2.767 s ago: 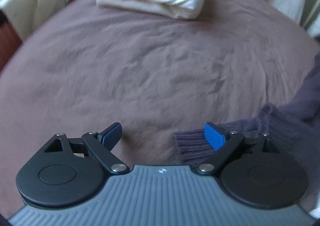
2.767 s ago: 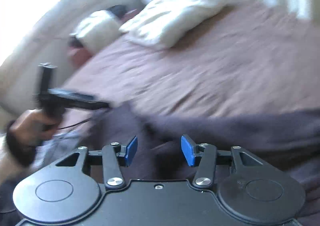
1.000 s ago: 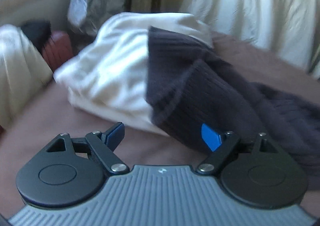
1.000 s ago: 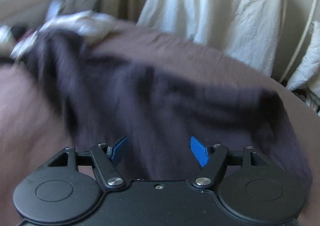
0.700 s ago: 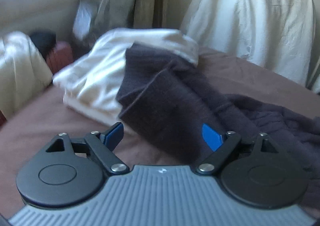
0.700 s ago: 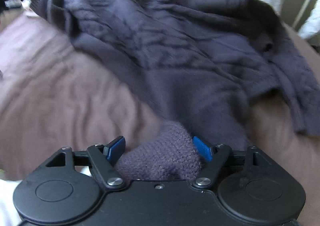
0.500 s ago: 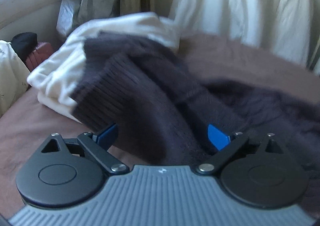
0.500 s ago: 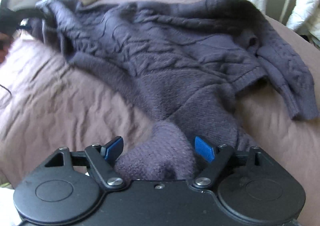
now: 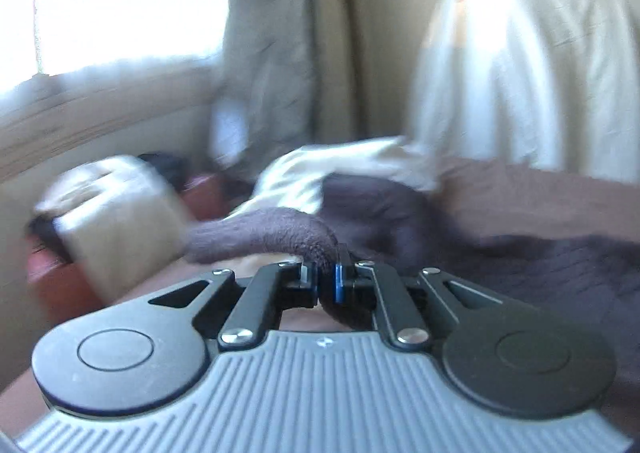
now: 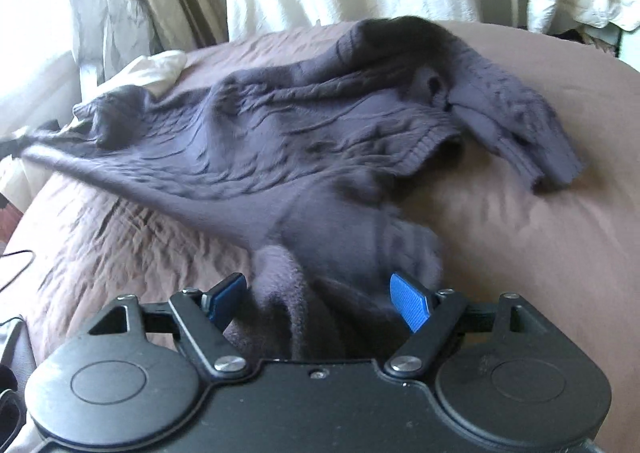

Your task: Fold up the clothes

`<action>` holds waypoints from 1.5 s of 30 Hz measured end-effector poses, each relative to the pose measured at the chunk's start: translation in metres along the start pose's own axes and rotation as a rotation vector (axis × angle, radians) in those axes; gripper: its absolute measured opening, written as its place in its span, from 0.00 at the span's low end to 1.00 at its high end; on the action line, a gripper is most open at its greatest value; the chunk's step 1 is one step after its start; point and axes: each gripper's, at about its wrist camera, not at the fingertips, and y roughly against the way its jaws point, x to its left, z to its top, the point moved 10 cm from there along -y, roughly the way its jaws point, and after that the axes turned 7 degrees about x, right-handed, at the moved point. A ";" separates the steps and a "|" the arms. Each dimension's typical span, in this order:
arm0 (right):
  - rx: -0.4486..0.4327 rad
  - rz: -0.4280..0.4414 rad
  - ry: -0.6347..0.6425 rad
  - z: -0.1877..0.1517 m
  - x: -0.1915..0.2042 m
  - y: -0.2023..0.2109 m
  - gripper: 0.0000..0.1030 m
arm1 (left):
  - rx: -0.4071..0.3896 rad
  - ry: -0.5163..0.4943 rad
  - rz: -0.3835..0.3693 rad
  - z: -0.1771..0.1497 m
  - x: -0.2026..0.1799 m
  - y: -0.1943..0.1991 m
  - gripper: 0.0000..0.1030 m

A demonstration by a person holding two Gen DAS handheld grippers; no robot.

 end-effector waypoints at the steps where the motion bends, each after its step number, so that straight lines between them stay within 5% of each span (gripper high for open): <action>1: -0.016 0.001 -0.007 -0.004 -0.002 0.007 0.82 | 0.071 -0.030 0.013 -0.018 0.004 -0.012 0.08; 3: -0.043 0.007 -0.029 -0.014 -0.008 0.018 0.84 | 0.287 -0.132 0.039 -0.065 0.004 -0.051 0.15; 5: -0.041 -0.003 -0.056 -0.025 -0.017 0.024 0.85 | 0.460 -0.117 0.023 -0.106 0.009 -0.072 0.14; 10: 0.003 -0.077 -0.058 -0.059 -0.044 0.025 0.85 | 0.334 -0.145 0.031 -0.079 -0.001 -0.031 0.25; 13: -0.003 -0.048 -0.091 -0.069 -0.052 0.030 0.85 | 0.221 -0.205 -0.051 -0.043 -0.032 0.016 0.52; 17: -0.010 0.021 -0.095 -0.065 -0.043 0.035 0.85 | 0.104 -0.292 -0.216 -0.012 -0.099 0.080 0.69; 23: -0.026 0.248 -0.068 -0.041 0.018 0.038 0.85 | 0.284 -0.384 -0.573 -0.044 -0.240 0.123 0.70; 25: 0.025 0.323 -0.078 -0.032 0.038 0.022 0.85 | 0.292 -0.398 -0.619 -0.064 -0.277 0.133 0.70; 28: 0.127 0.198 -0.025 -0.029 0.051 -0.023 0.84 | 0.280 -0.404 -0.625 -0.097 -0.320 0.140 0.70; 30: 0.125 0.148 -0.065 -0.023 0.049 -0.043 0.61 | 0.340 -0.313 -0.697 -0.116 -0.323 0.137 0.70; 32: 0.076 0.170 -0.085 -0.006 0.047 -0.041 0.24 | 0.367 -0.227 -0.763 -0.124 -0.315 0.131 0.70; 33: 0.032 0.178 -0.078 0.006 0.046 -0.032 0.21 | 0.379 -0.185 -0.794 -0.128 -0.311 0.127 0.70; 37: -0.238 0.113 -0.043 0.052 0.016 0.049 0.09 | 0.213 -0.238 -0.709 -0.110 -0.300 0.130 0.68; 39: -0.296 -0.022 -0.069 0.059 -0.019 0.074 0.00 | 0.200 -0.226 -0.721 -0.109 -0.297 0.132 0.68; 41: -0.310 -0.231 -0.039 0.055 -0.055 0.083 0.00 | 0.230 -0.229 -0.757 -0.117 -0.302 0.134 0.68; 44: -0.255 -0.361 -0.072 0.038 -0.098 0.075 0.02 | 0.259 -0.278 -0.765 -0.131 -0.314 0.130 0.70; 45: -0.226 -0.339 -0.109 0.029 -0.104 0.072 0.04 | 0.271 -0.298 -0.768 -0.137 -0.319 0.129 0.70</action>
